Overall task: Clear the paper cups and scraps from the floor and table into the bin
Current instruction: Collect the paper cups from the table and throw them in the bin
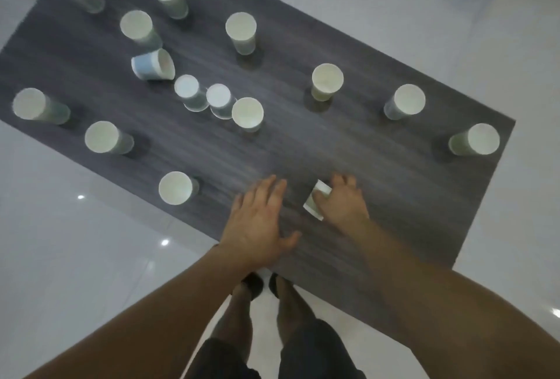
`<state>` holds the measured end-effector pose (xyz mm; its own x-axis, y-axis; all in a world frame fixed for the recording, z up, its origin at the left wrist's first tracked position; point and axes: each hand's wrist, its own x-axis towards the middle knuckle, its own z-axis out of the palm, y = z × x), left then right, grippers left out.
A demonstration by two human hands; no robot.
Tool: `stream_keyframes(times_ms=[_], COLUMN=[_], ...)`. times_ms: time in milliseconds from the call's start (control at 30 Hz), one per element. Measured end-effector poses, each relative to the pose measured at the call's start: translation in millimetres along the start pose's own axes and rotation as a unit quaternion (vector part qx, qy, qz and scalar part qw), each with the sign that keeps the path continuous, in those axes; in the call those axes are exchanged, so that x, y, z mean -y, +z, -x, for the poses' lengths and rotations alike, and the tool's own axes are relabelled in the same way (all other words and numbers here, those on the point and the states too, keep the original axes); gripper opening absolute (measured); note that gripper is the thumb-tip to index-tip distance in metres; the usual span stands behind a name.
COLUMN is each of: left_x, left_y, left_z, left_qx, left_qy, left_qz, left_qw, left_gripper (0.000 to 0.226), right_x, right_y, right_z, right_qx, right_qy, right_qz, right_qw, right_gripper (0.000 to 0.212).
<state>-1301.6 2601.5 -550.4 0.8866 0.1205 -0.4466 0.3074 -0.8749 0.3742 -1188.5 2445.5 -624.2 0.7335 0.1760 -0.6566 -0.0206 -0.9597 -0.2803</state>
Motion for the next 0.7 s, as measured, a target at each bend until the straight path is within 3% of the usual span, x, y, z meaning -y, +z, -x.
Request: stream_keyframes(times_ms=[133, 267, 433, 600, 700], left_x=[6.3, 10.9, 8.4, 17.6, 34.4], left_y=[18.1, 23.2, 10.3, -13.5, -22.5], left_z=[-26.7, -37.9, -31.5, -20.7, -4.2], left_qx=[0.006, 0.021, 0.024, 0.005, -0.048], left_qy=[0.012, 0.005, -0.012, -0.023, -0.045], left_qz=[0.01, 0.034, 0.106, 0.234, 0.263], left_qw=[1.0, 0.999, 0.994, 0.972, 0.962], left_gripper=[0.099, 0.103, 0.1, 0.074, 0.062], right_x=[-7.6, -4.2, 26.7, 53.2, 60.4], right_y=[17.4, 16.1, 5.6, 2.7, 7.2], right_z=[-24.3, -22.8, 14.8, 55.1, 63.5], right_qx=[-0.002, -0.021, -0.074, -0.015, -0.003], right_qy=[0.008, 0.003, -0.121, -0.227, -0.237], right_qz=[-0.002, -0.091, -0.211, -0.307, -0.353], right_qw=[1.0, 0.996, 0.967, 0.924, 0.905], right_gripper=[0.06, 0.064, 0.065, 0.067, 0.054])
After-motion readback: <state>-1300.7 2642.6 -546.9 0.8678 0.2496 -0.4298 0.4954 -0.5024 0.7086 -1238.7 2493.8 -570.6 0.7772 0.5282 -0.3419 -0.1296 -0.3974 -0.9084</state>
